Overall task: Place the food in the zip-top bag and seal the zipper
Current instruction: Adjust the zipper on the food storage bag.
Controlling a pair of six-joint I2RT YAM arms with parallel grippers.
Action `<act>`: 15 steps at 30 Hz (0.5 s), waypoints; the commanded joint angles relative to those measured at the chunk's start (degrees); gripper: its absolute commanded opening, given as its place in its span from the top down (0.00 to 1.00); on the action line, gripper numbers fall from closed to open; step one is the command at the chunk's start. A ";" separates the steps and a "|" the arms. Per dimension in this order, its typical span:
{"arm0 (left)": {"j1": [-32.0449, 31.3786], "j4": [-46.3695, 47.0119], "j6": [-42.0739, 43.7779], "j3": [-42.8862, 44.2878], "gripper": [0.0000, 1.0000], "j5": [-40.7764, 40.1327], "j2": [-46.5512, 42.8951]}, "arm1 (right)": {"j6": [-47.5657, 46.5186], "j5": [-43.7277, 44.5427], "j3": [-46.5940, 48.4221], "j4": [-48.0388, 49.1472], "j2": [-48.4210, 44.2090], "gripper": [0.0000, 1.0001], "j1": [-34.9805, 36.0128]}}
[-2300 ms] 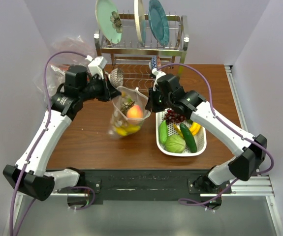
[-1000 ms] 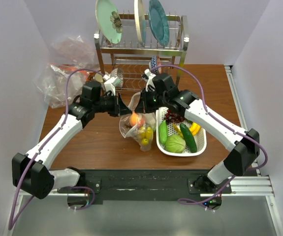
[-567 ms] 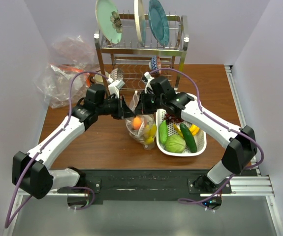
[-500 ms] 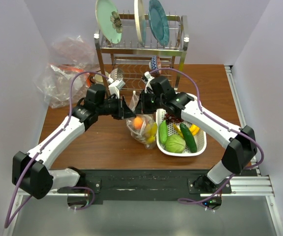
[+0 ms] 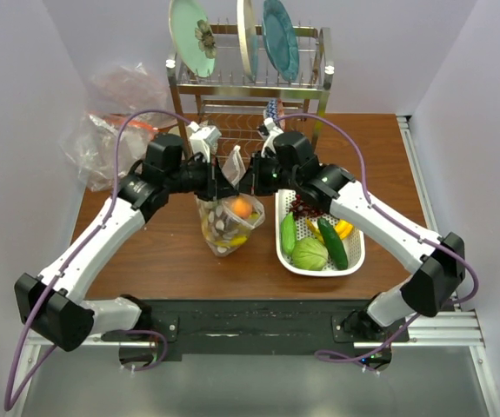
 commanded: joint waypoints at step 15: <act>5.85 -1.08 9.10 3.21 1.00 1.21 4.26 | 1.74 -0.65 -8.32 5.83 -7.21 1.00 1.86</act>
